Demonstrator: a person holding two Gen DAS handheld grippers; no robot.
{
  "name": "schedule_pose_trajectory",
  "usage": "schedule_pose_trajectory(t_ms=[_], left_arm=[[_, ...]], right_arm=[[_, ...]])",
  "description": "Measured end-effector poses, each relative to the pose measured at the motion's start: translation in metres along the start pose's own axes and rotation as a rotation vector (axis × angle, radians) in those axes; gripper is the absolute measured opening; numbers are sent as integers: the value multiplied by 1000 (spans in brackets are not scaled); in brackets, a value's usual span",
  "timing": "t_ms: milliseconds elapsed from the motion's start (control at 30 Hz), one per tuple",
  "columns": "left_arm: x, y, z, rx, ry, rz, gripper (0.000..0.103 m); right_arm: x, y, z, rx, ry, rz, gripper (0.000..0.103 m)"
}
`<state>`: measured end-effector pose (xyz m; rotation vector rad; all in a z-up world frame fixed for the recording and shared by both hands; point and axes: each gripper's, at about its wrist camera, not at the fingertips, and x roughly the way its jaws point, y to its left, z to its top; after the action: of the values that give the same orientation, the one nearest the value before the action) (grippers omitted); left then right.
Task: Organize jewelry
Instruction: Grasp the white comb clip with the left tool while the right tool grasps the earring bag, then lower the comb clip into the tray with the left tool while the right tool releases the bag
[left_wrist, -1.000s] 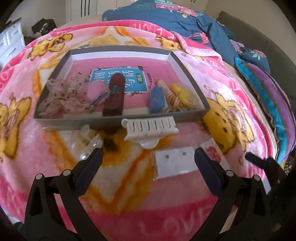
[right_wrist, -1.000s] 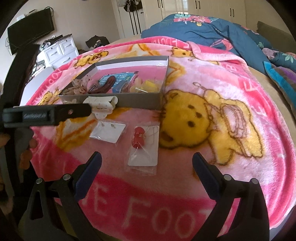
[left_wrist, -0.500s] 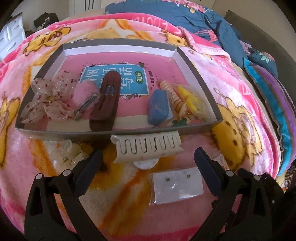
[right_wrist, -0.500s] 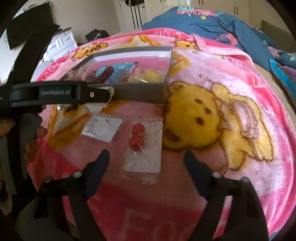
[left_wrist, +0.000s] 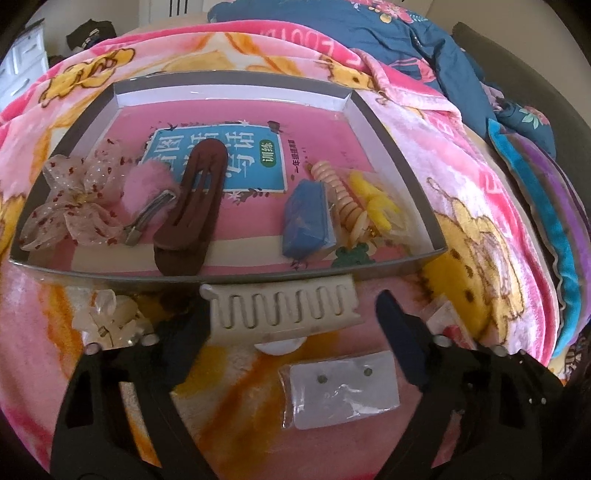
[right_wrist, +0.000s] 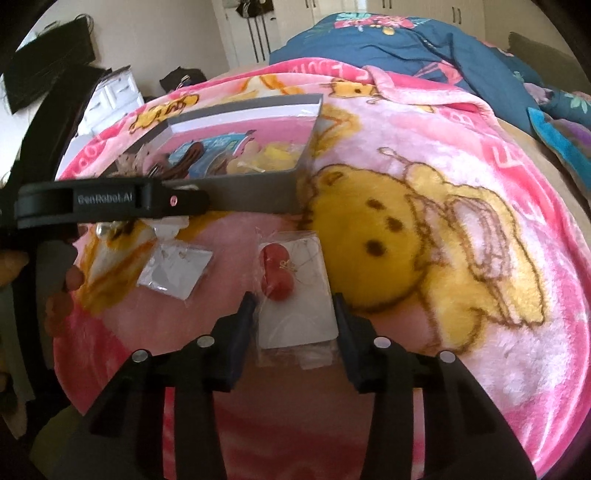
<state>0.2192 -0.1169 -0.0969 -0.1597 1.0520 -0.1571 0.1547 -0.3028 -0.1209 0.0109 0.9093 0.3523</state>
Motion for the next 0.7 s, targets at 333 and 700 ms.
schedule_pose_trajectory(t_ms=[333, 700], left_arm=[[-13, -9, -2, 40, -22, -30, 66], [-50, -7, -9, 53, -76, -54, 66]], right_arm=[[-27, -19, 2, 50, -45, -33, 40], [-52, -10, 8, 35, -90, -26, 40]])
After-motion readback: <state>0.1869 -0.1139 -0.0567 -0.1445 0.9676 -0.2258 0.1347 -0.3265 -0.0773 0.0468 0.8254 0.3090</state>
